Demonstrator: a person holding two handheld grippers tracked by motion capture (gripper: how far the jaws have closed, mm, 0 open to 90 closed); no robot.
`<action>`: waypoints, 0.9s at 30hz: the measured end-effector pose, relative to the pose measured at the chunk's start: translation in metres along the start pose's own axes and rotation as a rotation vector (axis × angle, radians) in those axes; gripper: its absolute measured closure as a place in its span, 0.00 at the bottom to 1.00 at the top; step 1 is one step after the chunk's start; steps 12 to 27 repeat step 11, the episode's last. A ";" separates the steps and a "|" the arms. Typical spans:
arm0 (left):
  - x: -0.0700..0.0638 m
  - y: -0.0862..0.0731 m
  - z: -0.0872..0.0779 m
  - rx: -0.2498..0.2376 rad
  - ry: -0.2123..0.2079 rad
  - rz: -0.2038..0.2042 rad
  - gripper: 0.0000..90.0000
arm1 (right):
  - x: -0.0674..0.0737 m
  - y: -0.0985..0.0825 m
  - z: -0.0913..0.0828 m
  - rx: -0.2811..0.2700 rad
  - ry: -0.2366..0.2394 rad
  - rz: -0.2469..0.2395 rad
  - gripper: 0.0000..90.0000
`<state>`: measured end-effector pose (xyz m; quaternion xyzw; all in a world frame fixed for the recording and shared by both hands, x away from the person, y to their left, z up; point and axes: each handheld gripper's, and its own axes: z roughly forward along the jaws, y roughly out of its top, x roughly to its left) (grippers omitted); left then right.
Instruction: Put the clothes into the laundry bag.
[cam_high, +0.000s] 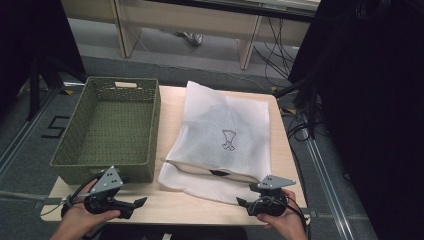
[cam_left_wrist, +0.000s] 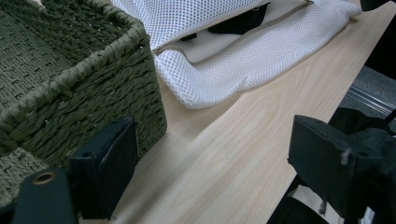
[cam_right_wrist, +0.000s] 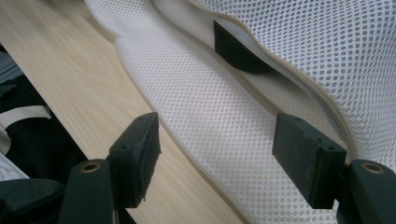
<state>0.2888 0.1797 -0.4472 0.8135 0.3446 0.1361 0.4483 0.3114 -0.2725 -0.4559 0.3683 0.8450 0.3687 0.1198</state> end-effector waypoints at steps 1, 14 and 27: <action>0.002 0.000 -0.002 0.022 0.004 0.025 0.17 | 0.000 0.000 0.000 0.000 0.001 -0.017 0.37; 0.003 0.000 0.001 0.031 0.003 0.049 0.17 | 0.000 0.001 -0.001 0.003 -0.003 -0.005 0.37; 0.003 0.000 0.001 0.031 0.003 0.049 0.17 | 0.000 0.001 -0.001 0.003 -0.003 -0.005 0.37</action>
